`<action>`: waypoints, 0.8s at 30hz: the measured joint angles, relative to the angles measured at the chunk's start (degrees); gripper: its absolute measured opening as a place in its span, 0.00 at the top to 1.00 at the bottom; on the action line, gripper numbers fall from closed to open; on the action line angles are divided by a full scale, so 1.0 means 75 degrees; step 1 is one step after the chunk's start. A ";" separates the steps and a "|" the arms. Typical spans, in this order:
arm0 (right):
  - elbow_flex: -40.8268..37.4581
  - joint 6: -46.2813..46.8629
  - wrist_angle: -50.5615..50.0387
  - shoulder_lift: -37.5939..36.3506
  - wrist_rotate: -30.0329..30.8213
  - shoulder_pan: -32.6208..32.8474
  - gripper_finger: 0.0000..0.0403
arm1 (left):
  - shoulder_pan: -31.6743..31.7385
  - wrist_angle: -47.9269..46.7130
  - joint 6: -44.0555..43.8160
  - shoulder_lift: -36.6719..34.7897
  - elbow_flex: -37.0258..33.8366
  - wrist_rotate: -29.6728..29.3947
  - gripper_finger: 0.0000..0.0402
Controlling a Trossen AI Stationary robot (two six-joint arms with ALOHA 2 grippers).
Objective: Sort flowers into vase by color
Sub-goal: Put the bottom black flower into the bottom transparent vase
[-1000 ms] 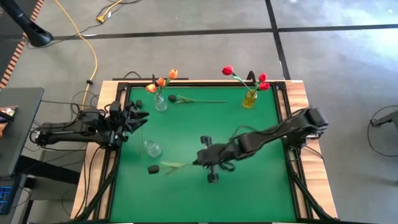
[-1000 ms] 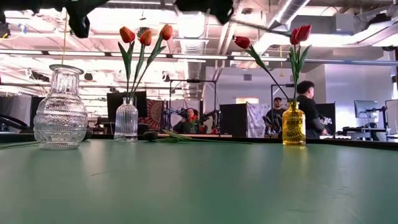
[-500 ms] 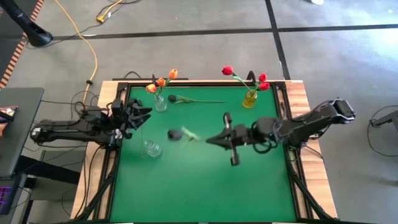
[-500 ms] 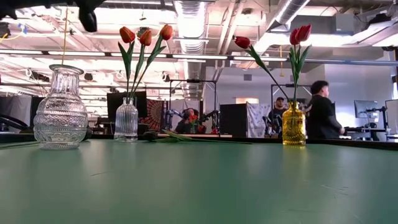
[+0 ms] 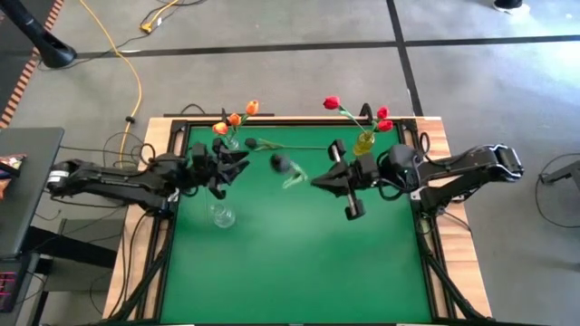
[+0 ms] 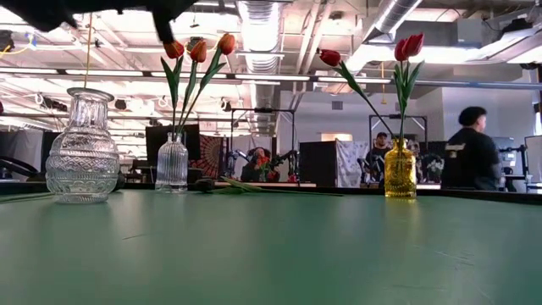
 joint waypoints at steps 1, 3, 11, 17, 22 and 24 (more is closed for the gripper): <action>0.0000 0.0007 0.0226 0.0031 0.0000 -0.0044 0.95 | 0.0000 0.0013 0.0107 0.0166 0.0159 0.0187 0.61; 0.0003 0.0150 0.0668 0.0102 0.0003 -0.0155 0.95 | -0.0003 -0.0008 0.0502 0.0456 0.0467 0.0599 0.61; 0.0006 0.0820 0.2540 0.1169 0.0855 -0.0415 0.95 | -0.0003 -0.0214 0.1295 0.0786 0.1542 0.1513 0.61; 0.0458 0.1379 0.3028 0.2134 0.1366 -0.0393 0.95 | -0.0003 -0.0546 0.1409 0.0784 0.1911 0.1534 0.61; 0.0947 0.1427 0.3018 0.2662 0.1664 -0.0386 0.95 | -0.0003 -0.0556 0.1205 0.1035 0.2157 0.1547 0.61; 0.1056 0.1503 0.3010 0.2792 0.1966 -0.0390 0.95 | -0.0017 -0.0593 0.1205 0.1043 0.2257 0.1548 0.61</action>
